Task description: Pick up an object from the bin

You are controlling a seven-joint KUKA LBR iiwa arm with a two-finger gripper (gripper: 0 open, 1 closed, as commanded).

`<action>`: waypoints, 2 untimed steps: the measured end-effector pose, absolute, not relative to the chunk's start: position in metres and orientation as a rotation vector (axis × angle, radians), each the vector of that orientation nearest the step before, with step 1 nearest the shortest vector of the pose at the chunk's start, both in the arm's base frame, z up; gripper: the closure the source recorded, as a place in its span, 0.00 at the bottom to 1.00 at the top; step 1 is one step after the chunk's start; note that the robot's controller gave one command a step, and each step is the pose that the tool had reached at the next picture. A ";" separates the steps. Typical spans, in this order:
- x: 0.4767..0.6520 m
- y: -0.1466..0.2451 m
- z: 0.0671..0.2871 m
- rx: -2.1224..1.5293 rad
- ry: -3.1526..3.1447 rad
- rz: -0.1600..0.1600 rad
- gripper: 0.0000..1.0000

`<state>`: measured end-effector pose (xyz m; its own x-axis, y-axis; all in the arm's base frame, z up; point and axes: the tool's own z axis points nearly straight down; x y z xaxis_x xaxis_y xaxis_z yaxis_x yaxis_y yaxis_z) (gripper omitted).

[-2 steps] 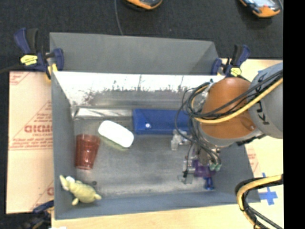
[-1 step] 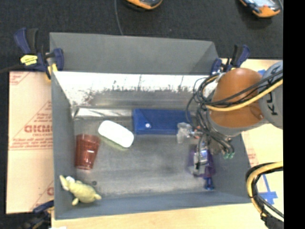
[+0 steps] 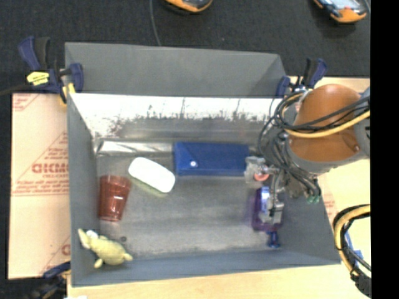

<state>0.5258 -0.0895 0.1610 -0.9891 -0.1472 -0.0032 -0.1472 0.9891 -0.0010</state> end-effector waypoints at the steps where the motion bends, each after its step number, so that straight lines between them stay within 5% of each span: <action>1: 0.544 -0.113 0.164 0.160 3.130 -0.001 0.00; 2: 0.612 -0.126 0.182 -0.185 3.128 -0.002 0.00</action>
Offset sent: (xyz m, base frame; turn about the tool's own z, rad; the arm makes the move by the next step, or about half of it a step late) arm 0.0933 -0.0376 0.0235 0.0221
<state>0.6118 -0.1256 0.1821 -0.9930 -0.1178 -0.0081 -0.1178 0.9930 -0.0019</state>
